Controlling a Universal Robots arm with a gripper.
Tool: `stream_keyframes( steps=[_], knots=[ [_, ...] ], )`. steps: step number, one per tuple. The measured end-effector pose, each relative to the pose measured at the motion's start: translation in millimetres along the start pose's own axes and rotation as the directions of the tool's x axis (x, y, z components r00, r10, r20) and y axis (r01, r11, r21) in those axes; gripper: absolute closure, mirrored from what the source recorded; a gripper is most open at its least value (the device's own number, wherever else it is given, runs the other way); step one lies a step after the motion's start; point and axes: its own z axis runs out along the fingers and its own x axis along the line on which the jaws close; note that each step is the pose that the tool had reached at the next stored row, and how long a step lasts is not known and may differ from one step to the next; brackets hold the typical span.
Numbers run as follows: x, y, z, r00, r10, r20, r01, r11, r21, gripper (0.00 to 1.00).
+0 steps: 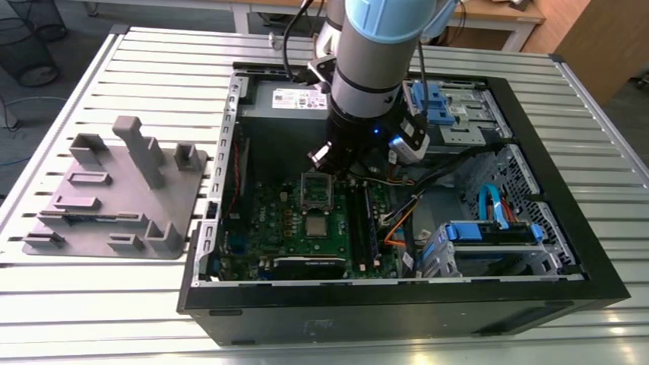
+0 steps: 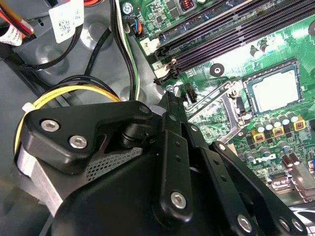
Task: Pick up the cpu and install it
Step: 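Close the cpu cover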
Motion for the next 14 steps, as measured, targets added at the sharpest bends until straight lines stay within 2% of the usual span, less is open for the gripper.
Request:
stream_keyframes(
  steps=[8,14],
  knots=[
    [-0.2,0.4,-3.5,0.9999,-0.011,-0.0009,0.011,0.9999,-0.0004,0.89],
    [-0.1,0.4,-3.7,0.9997,-0.025,-0.0026,0.025,0.9997,-0.0005,0.89]
  ],
)
